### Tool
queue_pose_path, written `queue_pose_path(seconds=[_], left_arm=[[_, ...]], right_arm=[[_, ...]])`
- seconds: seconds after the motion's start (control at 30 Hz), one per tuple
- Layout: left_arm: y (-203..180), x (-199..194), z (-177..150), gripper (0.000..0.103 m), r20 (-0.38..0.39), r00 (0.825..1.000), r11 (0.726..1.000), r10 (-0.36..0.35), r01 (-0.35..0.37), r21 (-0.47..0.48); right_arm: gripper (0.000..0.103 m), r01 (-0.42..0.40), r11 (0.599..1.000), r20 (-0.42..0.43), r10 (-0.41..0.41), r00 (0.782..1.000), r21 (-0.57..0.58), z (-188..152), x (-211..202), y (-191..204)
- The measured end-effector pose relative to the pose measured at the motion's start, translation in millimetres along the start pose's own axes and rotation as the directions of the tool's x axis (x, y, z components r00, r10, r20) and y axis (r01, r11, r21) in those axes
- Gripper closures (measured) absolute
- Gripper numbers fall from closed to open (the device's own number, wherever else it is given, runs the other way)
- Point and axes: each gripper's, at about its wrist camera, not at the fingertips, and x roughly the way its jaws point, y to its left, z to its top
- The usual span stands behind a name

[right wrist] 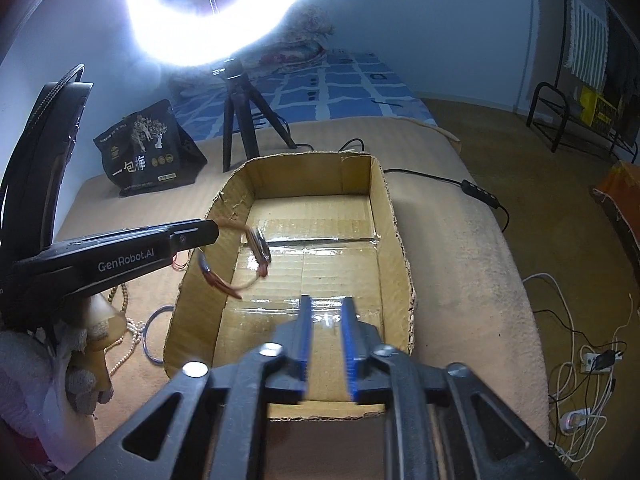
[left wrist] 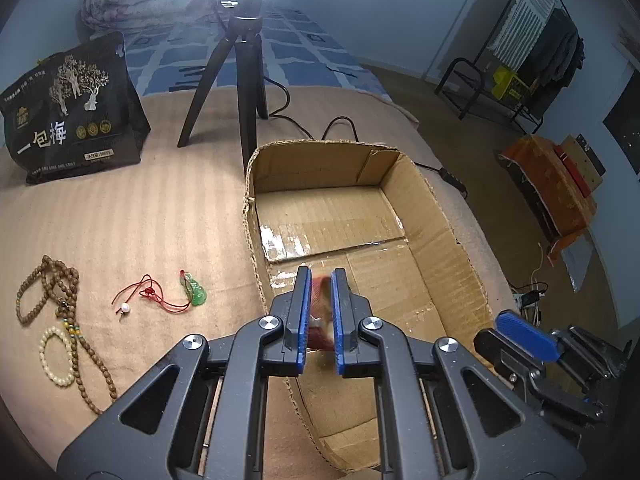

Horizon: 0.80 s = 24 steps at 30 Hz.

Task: Organize jewelry
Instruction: 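Open the left tool to drop the watch into the box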

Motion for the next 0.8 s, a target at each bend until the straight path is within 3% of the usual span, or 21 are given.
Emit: queue_pose_path(seconds=[0.07, 0.17, 0.2, 0.63, 0.8], left_arm=[[-1.0, 0.4, 0.9, 0.090, 0.001, 1.000, 1.000, -0.001, 0.001, 0.007], [-1.2, -2.5, 0.1, 0.077, 0.009, 1.000, 1.000, 0.010, -0.010, 0.018], [-0.8, -3.4, -0.6, 0.077, 0.012, 1.000, 1.000, 0.013, -0.013, 0.020], [10.3, -22.6, -4.2, 0.077, 0.030, 0.999, 0.999, 0.043, -0.044, 0.014], [19.3, -32.6, -6.3, 0.077, 0.039, 0.998, 0.998, 0.055, -0.055, 0.003]], right_arm=[[0.074, 0.002, 1.000, 0.003, -0.002, 1.000, -0.002, 0.4, -1.6, 0.7], [0.060, 0.011, 1.000, 0.011, -0.011, 1.000, -0.005, 0.5, -3.7, 2.2], [0.055, 0.016, 1.000, 0.015, -0.016, 1.000, -0.007, 0.9, -4.3, 2.8], [0.035, 0.036, 0.999, 0.050, -0.035, 0.998, -0.016, 2.8, -15.0, 7.3], [0.031, 0.026, 0.999, 0.065, -0.024, 0.998, -0.032, 3.3, -20.7, 13.6]])
